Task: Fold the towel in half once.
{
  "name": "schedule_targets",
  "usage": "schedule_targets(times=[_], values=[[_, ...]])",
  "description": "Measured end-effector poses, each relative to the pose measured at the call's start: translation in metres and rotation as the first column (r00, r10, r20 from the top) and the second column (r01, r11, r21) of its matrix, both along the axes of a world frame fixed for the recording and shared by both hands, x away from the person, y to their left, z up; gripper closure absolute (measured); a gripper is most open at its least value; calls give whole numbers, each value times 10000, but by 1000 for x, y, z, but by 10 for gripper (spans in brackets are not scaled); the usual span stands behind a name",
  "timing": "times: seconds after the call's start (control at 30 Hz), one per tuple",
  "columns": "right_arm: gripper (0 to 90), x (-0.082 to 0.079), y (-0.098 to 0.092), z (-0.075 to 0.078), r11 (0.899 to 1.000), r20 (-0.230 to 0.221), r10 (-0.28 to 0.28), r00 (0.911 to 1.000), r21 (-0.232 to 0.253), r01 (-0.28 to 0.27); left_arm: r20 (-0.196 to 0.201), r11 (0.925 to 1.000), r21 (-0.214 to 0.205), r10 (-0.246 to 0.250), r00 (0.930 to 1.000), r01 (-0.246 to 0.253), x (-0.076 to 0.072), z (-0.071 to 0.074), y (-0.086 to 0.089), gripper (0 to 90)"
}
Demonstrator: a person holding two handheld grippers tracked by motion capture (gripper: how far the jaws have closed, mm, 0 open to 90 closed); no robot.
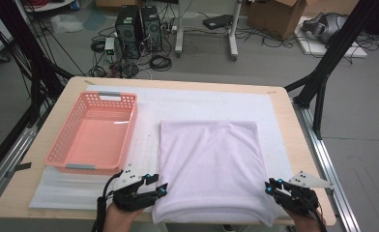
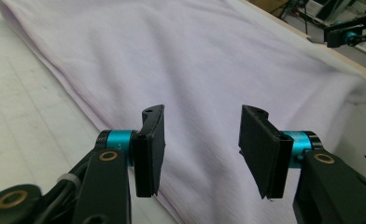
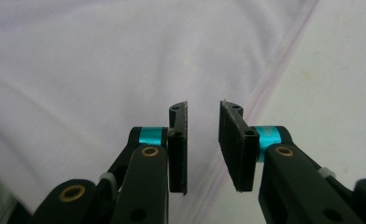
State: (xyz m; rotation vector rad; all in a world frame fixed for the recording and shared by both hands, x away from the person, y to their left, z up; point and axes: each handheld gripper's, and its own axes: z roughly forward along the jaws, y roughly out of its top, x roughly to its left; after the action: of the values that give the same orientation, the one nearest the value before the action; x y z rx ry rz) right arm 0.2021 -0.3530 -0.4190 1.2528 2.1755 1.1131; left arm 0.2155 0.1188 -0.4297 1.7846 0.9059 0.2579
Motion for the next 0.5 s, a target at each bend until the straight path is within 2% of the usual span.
schedule_targets(times=[0.1, 0.23, 0.37, 0.5], values=[[716, 8, -2, -4, 9994, 133, -267, 9996, 229, 264, 102, 10000, 38, 39, 9999, -39, 9, -3, -1, 513], [687, 16, 0, -10, 9996, 62, -265, 9996, 58, 264, 220, 9999, 129, -62, 9997, 59, 21, -5, -4, 529], [676, 29, 0, -11, 9995, 156, -307, 9994, 28, 307, -19, 9996, -87, 253, 9997, -254, 38, -7, -4, 515], [693, 43, -1, -12, 9993, 145, -369, 9992, -55, 370, -29, 9989, -145, 454, 9990, -454, 58, -7, -4, 540]])
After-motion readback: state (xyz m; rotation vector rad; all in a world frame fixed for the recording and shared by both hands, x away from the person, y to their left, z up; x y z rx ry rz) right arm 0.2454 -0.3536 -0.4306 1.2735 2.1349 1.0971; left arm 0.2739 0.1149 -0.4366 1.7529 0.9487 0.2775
